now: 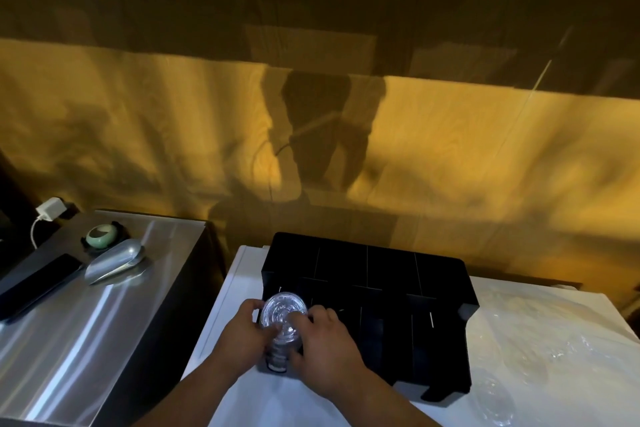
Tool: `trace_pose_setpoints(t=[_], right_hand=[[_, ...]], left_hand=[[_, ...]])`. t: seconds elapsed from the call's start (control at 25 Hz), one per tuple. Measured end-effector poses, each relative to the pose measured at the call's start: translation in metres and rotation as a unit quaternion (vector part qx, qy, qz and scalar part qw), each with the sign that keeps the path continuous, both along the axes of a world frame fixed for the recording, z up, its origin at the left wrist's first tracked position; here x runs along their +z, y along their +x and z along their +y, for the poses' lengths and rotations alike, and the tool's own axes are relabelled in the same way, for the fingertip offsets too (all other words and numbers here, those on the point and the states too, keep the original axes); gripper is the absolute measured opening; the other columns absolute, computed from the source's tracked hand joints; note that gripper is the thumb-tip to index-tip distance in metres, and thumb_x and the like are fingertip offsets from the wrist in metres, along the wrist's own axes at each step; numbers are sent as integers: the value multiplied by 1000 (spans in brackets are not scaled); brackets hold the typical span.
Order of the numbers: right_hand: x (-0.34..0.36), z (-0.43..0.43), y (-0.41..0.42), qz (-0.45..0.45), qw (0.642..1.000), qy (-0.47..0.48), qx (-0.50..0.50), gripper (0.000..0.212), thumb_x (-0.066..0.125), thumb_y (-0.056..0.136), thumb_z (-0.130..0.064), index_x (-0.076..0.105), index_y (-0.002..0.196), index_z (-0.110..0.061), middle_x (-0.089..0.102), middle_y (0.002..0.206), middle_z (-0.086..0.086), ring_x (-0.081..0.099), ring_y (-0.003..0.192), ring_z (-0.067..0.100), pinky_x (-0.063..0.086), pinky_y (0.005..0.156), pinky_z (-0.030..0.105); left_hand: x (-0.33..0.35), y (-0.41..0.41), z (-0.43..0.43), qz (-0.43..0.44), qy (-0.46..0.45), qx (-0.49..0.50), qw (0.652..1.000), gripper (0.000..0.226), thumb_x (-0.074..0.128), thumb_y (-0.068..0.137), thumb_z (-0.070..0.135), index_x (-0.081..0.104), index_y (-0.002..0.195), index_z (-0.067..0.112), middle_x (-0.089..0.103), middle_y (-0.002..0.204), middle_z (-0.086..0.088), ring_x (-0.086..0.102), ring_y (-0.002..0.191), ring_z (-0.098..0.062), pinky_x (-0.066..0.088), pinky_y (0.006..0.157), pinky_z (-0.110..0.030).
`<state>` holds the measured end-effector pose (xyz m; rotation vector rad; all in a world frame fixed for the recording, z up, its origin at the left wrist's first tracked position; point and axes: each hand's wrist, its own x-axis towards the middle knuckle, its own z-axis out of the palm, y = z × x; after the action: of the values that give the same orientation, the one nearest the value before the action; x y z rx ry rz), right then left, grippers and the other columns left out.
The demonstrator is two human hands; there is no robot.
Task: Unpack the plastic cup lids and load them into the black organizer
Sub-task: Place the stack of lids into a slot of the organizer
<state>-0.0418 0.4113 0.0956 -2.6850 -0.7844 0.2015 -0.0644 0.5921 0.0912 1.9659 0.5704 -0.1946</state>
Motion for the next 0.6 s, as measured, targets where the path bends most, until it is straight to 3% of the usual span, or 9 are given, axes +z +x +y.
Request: trace_pose_setpoints(t=[0.28,0.36,0.4,0.48,0.6], right_hand=[[-18,-4,3,-101,995,-19,17,47,49,83,-36,56,128,-27,56,115,8,53,106,29,53,89,42],[-21,-5,4,-115,993,-25,22,45,55,80,-34,58,125,-27,57,120,8,54,111,31,54,93,45],[-22,-4,4,-115,992,-34,27,48,57,80,-34,58,127,-27,57,128,10,53,120,35,52,103,50],[-23,-4,4,-117,991,-58,39,56,58,84,-36,54,140,-26,52,148,15,41,143,42,30,121,56],[-22,-5,5,-106,989,-82,68,66,55,93,-35,40,156,-20,31,166,18,17,156,44,2,123,54]], left_hand=[[-9,-2,-6,-44,104,-52,992,45,72,97,32,52,137,27,74,122,0,72,102,-18,62,91,-36],[-12,-4,-10,-71,145,-70,984,42,72,96,35,58,135,29,70,125,3,70,102,-14,61,92,-35],[-13,-5,-11,-82,171,-82,978,41,71,96,37,59,135,29,66,128,2,70,102,-14,60,92,-33],[-13,-3,-11,-96,216,-105,966,50,70,96,40,54,142,28,60,136,1,69,107,-16,58,94,-28],[-13,-1,-6,-109,251,-133,952,60,70,96,45,47,148,26,58,141,4,67,115,-17,53,95,-25]])
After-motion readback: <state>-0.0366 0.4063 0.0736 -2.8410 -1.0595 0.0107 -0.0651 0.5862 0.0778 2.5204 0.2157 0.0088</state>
